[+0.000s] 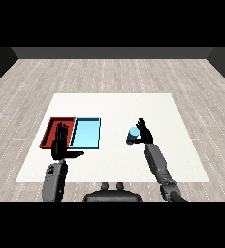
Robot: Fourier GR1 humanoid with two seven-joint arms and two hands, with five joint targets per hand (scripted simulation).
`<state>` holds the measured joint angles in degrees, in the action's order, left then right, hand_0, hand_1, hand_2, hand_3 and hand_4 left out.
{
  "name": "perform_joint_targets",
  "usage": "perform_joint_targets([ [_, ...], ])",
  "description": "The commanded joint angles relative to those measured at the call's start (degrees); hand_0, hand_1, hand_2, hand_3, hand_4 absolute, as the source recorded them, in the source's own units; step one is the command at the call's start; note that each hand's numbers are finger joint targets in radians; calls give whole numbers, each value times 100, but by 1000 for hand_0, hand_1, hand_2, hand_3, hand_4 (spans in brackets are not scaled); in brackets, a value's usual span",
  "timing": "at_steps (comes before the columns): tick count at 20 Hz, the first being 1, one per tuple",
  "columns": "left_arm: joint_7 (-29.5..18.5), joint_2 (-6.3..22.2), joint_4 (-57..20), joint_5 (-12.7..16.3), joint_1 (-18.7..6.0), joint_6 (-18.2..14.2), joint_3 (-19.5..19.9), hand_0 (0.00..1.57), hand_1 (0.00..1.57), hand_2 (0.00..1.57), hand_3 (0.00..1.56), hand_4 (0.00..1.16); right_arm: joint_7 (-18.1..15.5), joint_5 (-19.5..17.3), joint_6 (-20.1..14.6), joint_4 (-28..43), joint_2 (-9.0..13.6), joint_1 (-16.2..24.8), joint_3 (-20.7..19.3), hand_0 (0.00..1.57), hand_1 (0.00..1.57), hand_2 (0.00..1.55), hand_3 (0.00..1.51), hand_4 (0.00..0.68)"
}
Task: Pick the blue can and put it in the blue box
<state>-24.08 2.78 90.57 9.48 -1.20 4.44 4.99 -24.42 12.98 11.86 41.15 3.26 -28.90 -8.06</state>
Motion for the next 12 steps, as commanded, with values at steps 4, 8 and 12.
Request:
perform_joint_targets([
  [4,-367,-27,-297,7,98,148,30,0,0,0,0,0,40,-75,-169,-108,-190,-166,116,0,0,0,0,0],
  [8,66,-28,296,-22,211,5,-57,0,0,0,0,0,-448,-144,-37,-1001,-70,-626,-56,0,0,0,0,0],
  [12,136,3,110,89,-108,-32,86,0,0,0,0,0,-524,-192,-49,-795,-233,-345,83,0,0,0,0,0],
])
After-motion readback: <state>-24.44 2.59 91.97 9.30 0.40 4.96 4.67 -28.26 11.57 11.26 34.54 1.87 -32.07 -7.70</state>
